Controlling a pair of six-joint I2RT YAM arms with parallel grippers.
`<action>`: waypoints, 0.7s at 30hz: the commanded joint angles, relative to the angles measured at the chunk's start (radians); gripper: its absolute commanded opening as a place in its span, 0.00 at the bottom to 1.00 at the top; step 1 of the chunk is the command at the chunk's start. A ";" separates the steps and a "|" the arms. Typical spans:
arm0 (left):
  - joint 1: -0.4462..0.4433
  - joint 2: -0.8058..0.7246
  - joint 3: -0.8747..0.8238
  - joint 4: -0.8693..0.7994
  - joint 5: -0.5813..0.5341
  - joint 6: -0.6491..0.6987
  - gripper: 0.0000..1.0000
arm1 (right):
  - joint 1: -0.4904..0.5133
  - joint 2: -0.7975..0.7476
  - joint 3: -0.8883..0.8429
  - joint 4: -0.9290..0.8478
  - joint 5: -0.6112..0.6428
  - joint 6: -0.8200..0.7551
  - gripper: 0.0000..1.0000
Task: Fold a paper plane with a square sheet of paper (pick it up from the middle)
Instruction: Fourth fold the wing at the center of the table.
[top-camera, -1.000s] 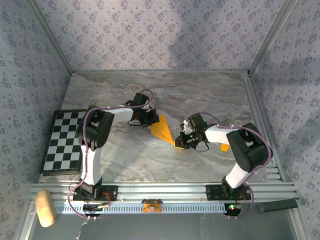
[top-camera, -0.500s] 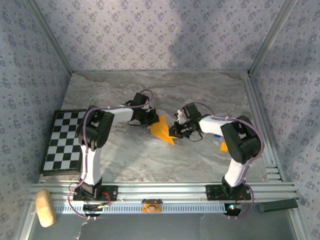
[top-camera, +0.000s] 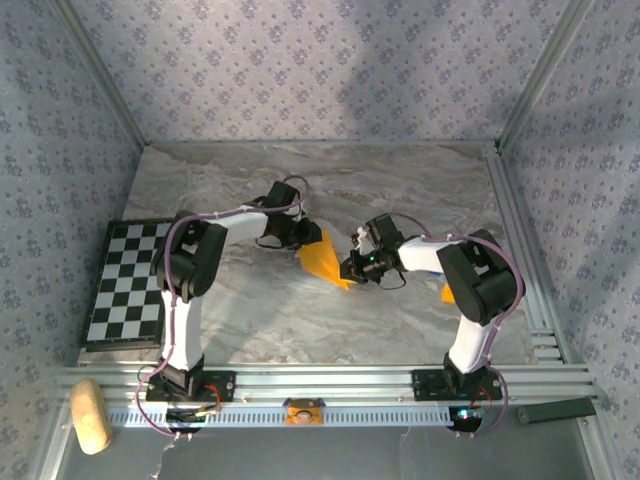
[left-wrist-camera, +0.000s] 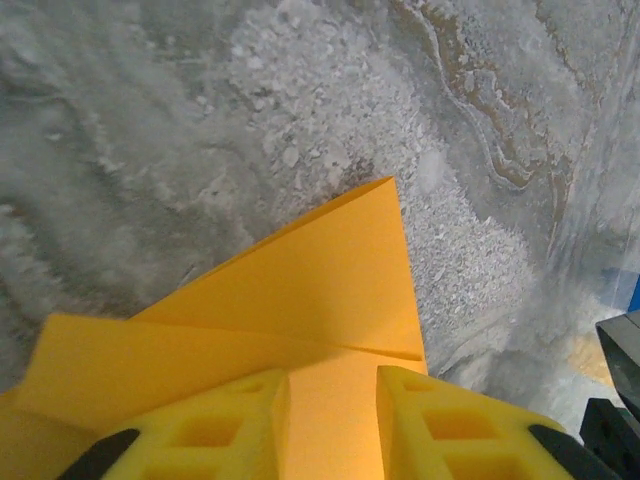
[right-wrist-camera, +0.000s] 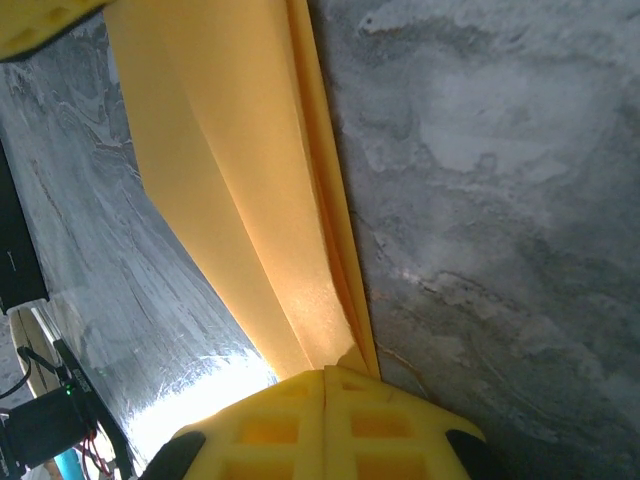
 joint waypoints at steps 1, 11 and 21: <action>0.002 -0.089 0.050 -0.090 -0.026 0.054 0.30 | 0.008 0.024 -0.042 -0.101 0.078 0.018 0.00; -0.102 -0.092 -0.052 0.015 0.064 -0.047 0.10 | 0.005 0.030 -0.034 -0.121 0.101 0.015 0.00; -0.134 0.004 -0.097 0.105 0.063 -0.087 0.08 | 0.004 0.038 -0.041 -0.123 0.100 0.017 0.00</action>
